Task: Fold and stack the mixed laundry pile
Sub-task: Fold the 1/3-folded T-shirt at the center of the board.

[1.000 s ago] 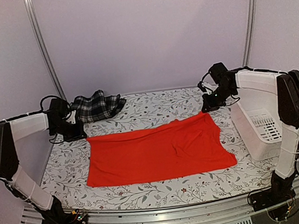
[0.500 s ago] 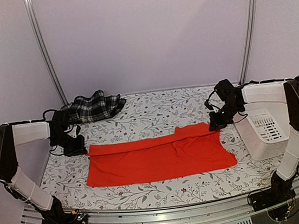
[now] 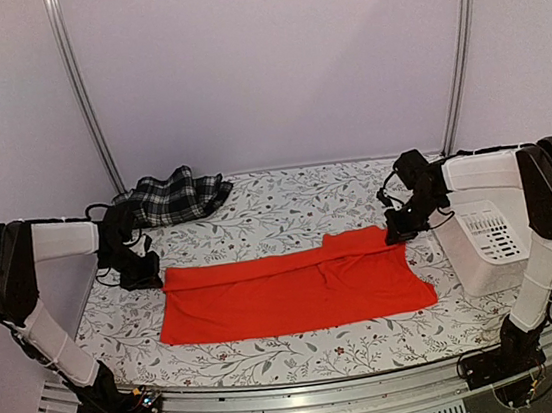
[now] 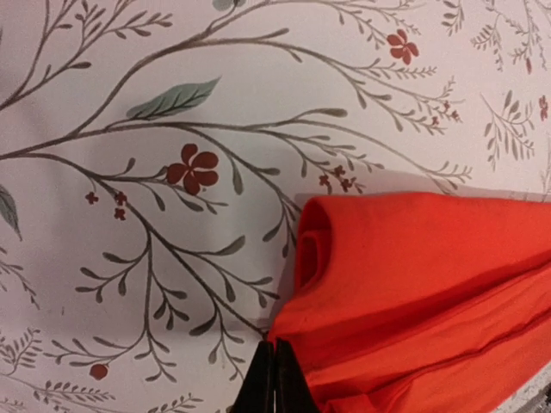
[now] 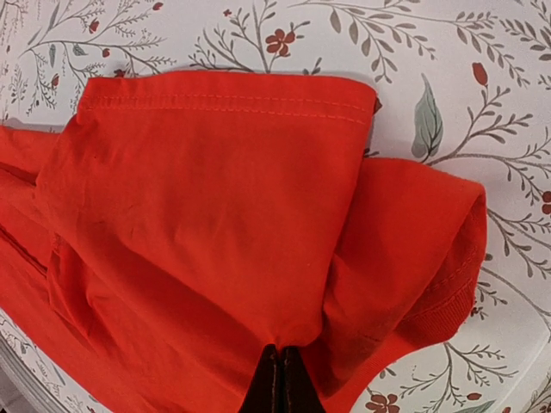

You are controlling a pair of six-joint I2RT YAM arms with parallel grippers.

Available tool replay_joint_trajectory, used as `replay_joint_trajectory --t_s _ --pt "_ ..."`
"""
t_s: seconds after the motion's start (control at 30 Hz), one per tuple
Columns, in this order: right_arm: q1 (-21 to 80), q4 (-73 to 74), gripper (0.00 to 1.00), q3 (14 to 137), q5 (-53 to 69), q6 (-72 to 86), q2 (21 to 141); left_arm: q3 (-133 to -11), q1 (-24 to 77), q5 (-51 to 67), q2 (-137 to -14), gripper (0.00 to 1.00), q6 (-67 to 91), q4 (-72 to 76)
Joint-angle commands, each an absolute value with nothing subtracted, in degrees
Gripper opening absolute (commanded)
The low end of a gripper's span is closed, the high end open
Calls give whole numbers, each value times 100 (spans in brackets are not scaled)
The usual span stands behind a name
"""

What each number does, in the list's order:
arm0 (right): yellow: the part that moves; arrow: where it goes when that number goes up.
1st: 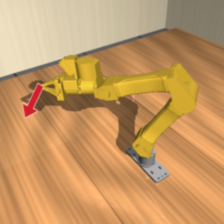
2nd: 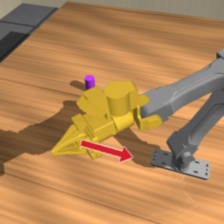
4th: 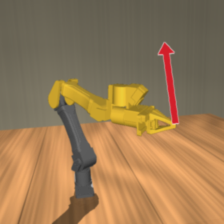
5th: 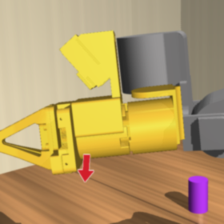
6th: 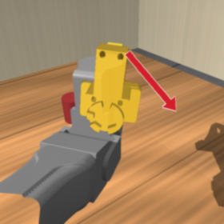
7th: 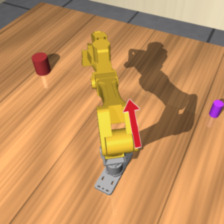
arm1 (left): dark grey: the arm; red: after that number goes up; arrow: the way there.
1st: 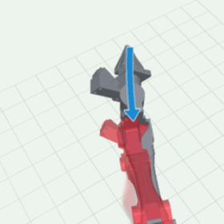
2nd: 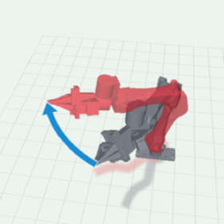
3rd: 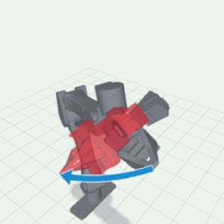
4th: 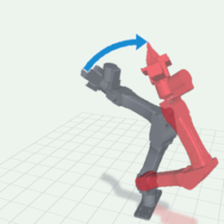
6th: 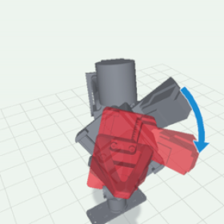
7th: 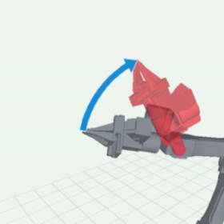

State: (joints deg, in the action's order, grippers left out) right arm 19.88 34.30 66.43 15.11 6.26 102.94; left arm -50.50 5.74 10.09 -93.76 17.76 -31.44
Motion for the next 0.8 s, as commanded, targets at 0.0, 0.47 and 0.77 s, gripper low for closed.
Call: replay_joint_trajectory --t_s 0.0,0.47,0.77 --pt "2013 3658 0 7139 1371 593 9995 -5536 607 790 -9115 0 1715 -3242" --pt "2059 3580 0 6660 1586 685 9735 -5829 571 655 -9449 0 1471 -3269" --pt "2116 3458 0 6205 1669 668 10086 -5645 572 559 -9746 0 1479 -3178"
